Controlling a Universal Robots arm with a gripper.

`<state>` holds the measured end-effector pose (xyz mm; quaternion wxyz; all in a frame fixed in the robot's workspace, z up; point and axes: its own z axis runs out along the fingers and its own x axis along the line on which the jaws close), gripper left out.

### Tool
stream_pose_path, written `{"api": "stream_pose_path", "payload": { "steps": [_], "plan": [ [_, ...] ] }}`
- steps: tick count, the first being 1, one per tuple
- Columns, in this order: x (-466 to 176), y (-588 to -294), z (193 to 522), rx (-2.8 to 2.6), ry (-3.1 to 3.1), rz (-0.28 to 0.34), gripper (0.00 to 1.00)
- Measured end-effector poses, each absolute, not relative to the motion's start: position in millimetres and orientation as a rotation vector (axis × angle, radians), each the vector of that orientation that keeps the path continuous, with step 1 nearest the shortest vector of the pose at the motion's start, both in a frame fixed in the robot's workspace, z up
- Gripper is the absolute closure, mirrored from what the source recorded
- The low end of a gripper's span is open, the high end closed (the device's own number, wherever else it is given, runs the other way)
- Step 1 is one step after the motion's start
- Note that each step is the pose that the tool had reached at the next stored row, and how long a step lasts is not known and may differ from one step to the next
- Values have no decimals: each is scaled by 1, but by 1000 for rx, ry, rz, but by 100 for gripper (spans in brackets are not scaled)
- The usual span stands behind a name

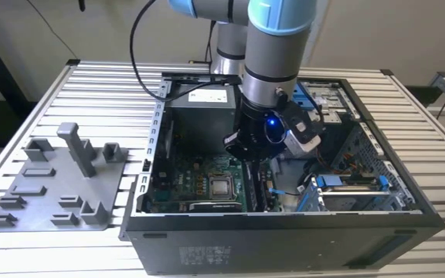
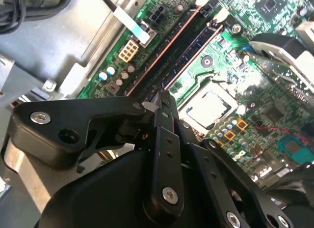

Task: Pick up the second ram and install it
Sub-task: 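Press down the second ram until it locks into place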

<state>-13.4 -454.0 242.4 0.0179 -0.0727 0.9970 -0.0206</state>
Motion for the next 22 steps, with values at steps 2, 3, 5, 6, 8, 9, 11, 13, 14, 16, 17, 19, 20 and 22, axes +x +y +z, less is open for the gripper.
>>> {"api": "stream_pose_path", "payload": {
  "steps": [2, 3, 5, 6, 8, 9, 11, 13, 14, 16, 17, 19, 20, 22],
  "plan": [
    [-13, -454, 242, -231, 3096, -64, 89],
    [-13, -454, 242, -232, 3096, -64, 89],
    [-13, -454, 242, -232, 3096, -64, 89],
    [-13, -454, 242, -234, 3096, -64, 89],
    [-13, -454, 242, -253, 3094, -64, 89],
    [-13, -454, 242, -272, 3093, -63, 89],
    [-13, -454, 242, -315, 3088, -62, 89],
    [-13, -454, 242, -368, 3081, -61, 89],
    [-13, -454, 242, -395, 3078, -61, 89],
    [-13, -454, 242, -450, 3069, -60, 89],
    [-13, -454, 242, -474, 3066, -59, 89],
    [-13, -454, 242, -525, 3057, -58, 89],
    [-13, -454, 242, -549, 3052, -58, 89],
    [-13, -454, 242, -596, 3043, -57, 89]
  ]
}}
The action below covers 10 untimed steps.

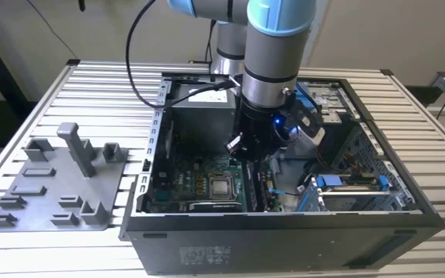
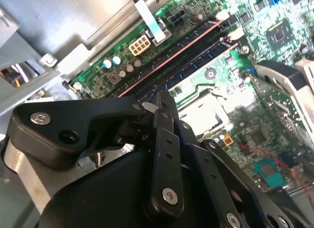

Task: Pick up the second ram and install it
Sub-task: 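Press down the second ram until it locks into place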

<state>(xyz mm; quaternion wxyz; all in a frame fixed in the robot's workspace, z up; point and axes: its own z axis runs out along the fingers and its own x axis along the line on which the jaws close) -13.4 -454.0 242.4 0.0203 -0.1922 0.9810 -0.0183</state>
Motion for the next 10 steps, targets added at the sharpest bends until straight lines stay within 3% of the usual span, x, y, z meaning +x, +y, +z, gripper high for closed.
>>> {"api": "stream_pose_path", "payload": {
  "steps": [10],
  "plan": [
    [-13, -454, 242, -813, 2989, -52, 89]
  ]
}}
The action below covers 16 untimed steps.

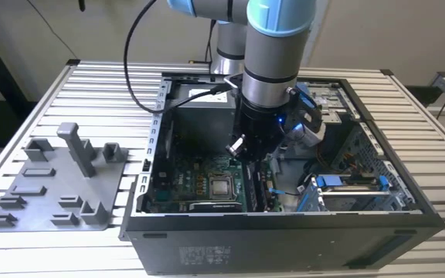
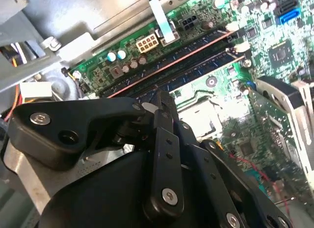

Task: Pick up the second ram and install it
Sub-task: 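Press down the second ram until it locks into place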

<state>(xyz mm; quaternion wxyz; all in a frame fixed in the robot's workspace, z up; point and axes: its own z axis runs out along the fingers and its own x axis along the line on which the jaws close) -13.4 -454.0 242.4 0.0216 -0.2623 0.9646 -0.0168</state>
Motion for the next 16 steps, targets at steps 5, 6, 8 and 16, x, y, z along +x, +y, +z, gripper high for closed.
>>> {"api": "stream_pose_path", "payload": {
  "steps": [5, 6, 8, 16],
  "plan": [
    [-13, -454, 242, -914, 2959, -50, 89],
    [-13, -454, 242, -935, 2952, -49, 89],
    [-13, -454, 242, -976, 2938, -48, 89],
    [-13, -454, 242, -1148, 2876, -43, 89]
  ]
}}
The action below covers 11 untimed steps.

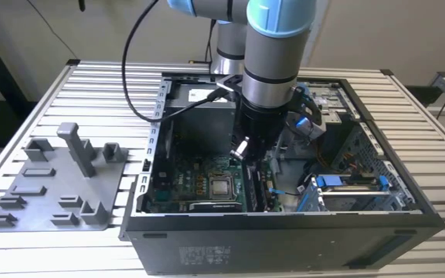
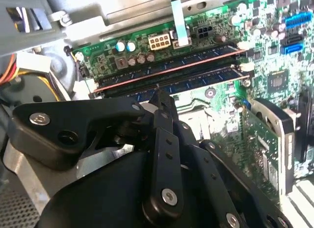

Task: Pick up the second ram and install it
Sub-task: 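Press down the second ram until it locks into place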

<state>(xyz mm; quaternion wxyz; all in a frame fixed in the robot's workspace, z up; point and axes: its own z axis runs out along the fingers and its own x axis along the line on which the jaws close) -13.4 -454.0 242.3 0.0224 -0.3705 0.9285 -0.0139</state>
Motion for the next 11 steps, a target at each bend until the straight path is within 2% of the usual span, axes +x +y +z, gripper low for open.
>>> {"api": "stream_pose_path", "payload": {
  "steps": [11],
  "plan": [
    [-13, -454, 242, -1362, 2779, -38, 89]
  ]
}}
